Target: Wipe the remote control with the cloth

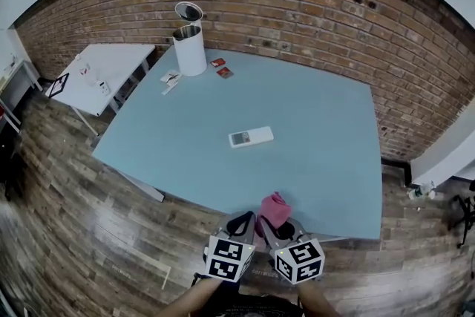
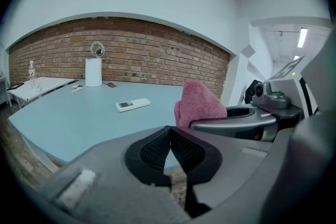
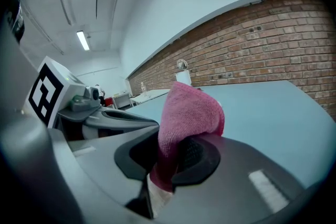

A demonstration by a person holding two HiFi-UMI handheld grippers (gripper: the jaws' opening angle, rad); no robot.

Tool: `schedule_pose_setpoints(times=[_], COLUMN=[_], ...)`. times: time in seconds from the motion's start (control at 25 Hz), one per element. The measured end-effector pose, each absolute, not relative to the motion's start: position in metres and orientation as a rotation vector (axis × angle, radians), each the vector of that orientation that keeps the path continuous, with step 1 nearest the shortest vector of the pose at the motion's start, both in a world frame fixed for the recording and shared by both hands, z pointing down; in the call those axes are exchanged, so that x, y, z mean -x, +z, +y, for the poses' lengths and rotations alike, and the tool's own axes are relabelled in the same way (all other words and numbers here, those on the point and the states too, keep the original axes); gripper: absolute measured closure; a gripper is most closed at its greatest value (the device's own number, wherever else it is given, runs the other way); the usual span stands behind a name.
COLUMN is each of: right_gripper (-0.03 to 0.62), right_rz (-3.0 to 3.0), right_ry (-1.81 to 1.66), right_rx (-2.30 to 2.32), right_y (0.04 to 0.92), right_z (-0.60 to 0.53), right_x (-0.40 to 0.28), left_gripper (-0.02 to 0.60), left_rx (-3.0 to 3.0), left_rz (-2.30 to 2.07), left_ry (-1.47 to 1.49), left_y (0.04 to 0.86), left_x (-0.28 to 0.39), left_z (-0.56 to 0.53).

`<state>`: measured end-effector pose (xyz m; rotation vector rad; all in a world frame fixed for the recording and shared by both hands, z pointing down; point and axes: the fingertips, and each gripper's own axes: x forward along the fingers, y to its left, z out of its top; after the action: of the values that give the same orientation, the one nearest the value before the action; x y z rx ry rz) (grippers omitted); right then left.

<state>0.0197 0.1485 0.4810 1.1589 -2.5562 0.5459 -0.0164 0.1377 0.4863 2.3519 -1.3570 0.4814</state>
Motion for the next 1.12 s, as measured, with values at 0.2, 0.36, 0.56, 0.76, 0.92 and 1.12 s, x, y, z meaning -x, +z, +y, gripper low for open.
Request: schedule_pose_setpoints(times=[0.2,0.36,0.56,0.76,0.92,1.12], right_gripper=[0.530,0.530,0.530,0.530,0.530,0.530], right_rz=[-2.525,-2.505,-2.488,-2.492,-2.499,-2.506], right_ry=[0.543,0.530,0.522,0.503,0.492,0.520], right_rx=[-1.187,-1.192,-1.202,-1.208,-1.214,-1.248], right_y=[0.479,0.480,0.477,0.471,0.467,0.467], right_z=[0.119,0.095,0.067,0.040,0.017,-0.015], right_x=[-0.003,0.017,0.039,0.049,0.045,0.032], left_gripper=[0.584,0.584,0.584,0.583,0.583,0.583], left_rx=[-2.375,-2.383,-2.400,-2.421,-2.436,-2.439], left_rz=[-1.311,-1.285,-1.258,-1.238,-1.238,-1.228], left_ry=[0.477,0.467,0.455,0.480,0.503,0.540], left_y=[0.486,0.489,0.491,0.492,0.494,0.500], left_x=[0.031,0.050,0.070,0.079,0.080,0.076], left_z=[0.107,0.083,0.056,0.025,0.003,-0.020])
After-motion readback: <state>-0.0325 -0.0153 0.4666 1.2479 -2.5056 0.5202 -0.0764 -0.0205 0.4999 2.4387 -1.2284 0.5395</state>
